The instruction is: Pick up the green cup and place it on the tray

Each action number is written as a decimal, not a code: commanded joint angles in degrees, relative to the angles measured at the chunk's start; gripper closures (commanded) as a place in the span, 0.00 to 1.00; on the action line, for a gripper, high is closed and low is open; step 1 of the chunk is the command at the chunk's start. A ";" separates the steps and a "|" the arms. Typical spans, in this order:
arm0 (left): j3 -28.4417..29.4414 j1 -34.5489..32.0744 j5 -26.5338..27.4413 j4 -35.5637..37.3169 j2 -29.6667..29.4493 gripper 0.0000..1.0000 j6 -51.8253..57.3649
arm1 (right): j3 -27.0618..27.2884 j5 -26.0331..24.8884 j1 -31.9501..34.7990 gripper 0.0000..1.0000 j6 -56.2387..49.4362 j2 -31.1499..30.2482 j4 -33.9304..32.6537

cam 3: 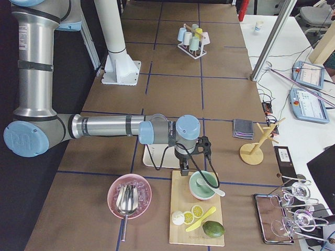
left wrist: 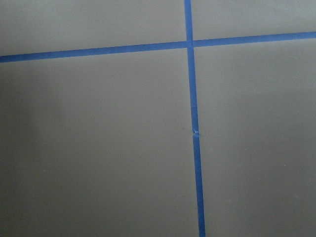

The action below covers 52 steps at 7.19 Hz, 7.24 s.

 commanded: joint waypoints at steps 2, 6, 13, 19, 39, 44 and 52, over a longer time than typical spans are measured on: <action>-0.50 0.62 -4.94 -2.01 3.13 0.00 0.58 | 2.86 -0.48 -0.41 0.00 0.00 -0.60 -2.43; 1.52 1.15 -8.24 -13.80 3.87 0.00 -0.21 | 2.42 2.13 -5.03 0.00 -0.09 -2.97 -1.46; 0.64 1.15 -8.94 -13.98 3.87 0.00 -2.41 | -8.47 -0.74 -19.46 0.04 34.64 -10.98 42.53; 0.55 1.15 -8.94 -14.06 3.78 0.00 -3.29 | -10.14 -1.36 -22.90 0.18 38.85 -10.28 43.10; -1.91 1.15 -9.03 -14.24 3.69 0.00 -4.26 | -2.15 2.50 -26.49 1.00 51.54 -0.46 42.57; -2.53 1.32 -8.94 -14.24 2.99 0.00 -4.26 | -1.45 -7.55 -47.03 1.00 81.55 19.23 41.35; -2.61 2.12 -8.94 -14.24 1.76 0.00 -4.17 | -2.94 -16.04 -56.30 1.00 81.56 28.14 29.12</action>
